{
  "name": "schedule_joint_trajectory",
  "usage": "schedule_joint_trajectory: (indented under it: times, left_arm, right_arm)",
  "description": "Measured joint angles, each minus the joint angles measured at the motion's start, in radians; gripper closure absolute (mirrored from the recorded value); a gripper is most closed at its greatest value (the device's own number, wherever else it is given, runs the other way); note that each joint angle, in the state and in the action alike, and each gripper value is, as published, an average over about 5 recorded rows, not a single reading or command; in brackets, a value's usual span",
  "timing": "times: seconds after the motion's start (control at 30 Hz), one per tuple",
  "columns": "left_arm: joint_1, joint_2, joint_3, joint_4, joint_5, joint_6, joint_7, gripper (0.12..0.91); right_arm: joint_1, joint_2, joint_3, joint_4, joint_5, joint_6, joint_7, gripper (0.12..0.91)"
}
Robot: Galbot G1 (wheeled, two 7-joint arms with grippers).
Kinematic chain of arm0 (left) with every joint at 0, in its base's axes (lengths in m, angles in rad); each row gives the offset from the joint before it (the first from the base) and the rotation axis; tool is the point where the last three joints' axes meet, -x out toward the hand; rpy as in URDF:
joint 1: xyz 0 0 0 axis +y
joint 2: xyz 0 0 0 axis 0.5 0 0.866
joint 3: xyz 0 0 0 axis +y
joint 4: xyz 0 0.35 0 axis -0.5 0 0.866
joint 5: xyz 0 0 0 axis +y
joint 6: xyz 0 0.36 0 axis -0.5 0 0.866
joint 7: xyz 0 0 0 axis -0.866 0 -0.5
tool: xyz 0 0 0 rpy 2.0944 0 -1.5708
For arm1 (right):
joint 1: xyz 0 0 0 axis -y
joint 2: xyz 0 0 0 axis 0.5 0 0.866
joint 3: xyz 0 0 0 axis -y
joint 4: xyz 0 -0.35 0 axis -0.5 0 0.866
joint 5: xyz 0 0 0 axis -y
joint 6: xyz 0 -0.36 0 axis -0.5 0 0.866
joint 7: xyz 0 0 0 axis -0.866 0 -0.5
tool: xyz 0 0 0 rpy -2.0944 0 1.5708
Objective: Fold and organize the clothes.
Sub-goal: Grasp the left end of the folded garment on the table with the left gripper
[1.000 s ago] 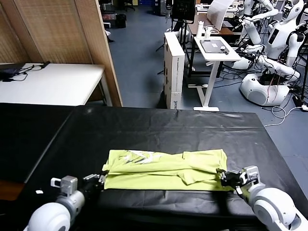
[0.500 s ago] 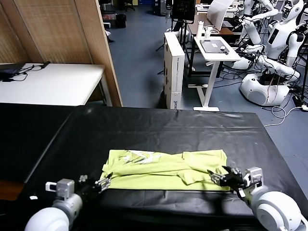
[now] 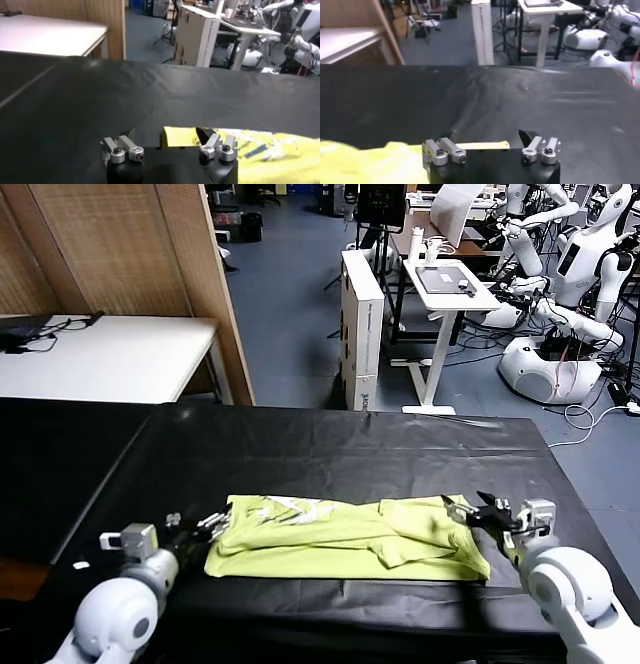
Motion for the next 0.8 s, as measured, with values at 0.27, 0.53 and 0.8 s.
schedule_joint_trajectory:
  times: [0.27,0.53,0.8]
  left_arm:
    - [-0.075,-0.003,0.031,0.087,-0.002,0.000,0.005,0.123]
    - [-0.080,-0.015,0.037,0.128,-0.015,0.008,0.020,0.123]
    - [-0.084,-0.021,0.040,0.146,-0.020,0.010,0.021,0.125]
  right_arm:
    - [0.013,0.027,-0.011,-0.042,-0.014,0.006,0.000,0.118]
    - [0.035,0.056,-0.030,-0.069,-0.027,0.008,0.000,0.118]
    - [0.033,0.062,-0.031,-0.072,-0.031,0.008,-0.001,0.201]
